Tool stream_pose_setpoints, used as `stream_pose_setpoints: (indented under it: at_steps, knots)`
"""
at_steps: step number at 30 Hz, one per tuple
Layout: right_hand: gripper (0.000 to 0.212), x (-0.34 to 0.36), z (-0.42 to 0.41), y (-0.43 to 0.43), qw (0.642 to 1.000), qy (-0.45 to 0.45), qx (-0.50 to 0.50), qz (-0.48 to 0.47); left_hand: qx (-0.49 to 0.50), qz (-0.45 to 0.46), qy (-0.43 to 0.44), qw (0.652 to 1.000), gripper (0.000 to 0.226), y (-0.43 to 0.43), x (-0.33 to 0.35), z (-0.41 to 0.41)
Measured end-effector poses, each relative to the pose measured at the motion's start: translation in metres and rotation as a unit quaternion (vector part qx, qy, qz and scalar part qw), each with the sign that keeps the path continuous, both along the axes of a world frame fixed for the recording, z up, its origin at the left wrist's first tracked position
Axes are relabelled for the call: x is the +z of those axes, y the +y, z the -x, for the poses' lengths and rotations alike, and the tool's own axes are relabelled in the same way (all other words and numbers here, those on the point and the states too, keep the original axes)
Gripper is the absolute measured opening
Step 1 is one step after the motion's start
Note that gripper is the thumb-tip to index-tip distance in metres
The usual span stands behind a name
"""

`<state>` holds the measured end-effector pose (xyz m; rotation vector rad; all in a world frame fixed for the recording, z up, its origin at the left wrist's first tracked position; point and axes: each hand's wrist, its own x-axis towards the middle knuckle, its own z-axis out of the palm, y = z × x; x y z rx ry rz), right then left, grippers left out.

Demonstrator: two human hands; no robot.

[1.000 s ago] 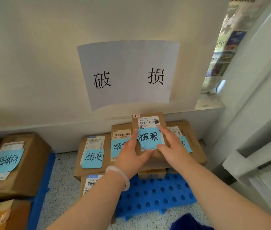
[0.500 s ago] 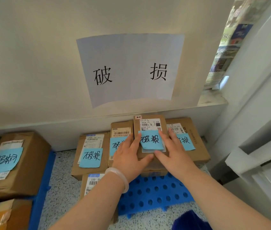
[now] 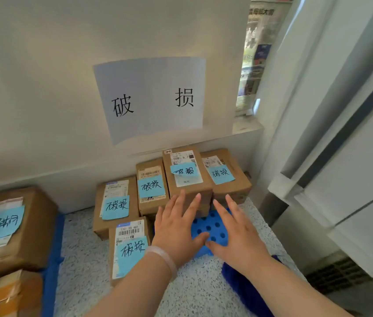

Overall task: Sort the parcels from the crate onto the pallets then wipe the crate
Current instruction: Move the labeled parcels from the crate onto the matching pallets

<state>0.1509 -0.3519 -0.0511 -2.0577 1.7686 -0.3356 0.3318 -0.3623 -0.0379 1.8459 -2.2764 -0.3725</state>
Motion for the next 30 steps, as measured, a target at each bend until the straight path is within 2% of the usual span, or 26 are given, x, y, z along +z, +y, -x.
stream_pose_setpoints:
  at_steps: [4,8,16,22,30]
  knots:
    - [0.088,0.008,0.024,0.058,0.999,0.023,-0.036,0.003,-0.079,-0.004,-0.004,0.997,0.087,0.035,0.003,0.034]
    - [0.091,0.010,0.063,0.117,0.995,0.031,-0.092,0.002,-0.166,-0.011,-0.013,0.986,0.087,0.070,0.005,0.083]
    - [0.089,0.012,0.150,0.220,0.963,0.018,-0.261,-0.065,-0.338,0.003,-0.039,0.940,0.084,0.137,0.007,0.187]
    - [0.092,-0.005,0.220,0.294,0.930,-0.004,-0.347,-0.122,-0.433,-0.007,-0.032,0.901,0.081,0.186,0.003,0.277]
    - [0.090,-0.038,0.343,0.395,0.853,-0.065,-0.492,-0.160,-0.485,-0.075,-0.027,0.871,0.079,0.254,-0.027,0.409]
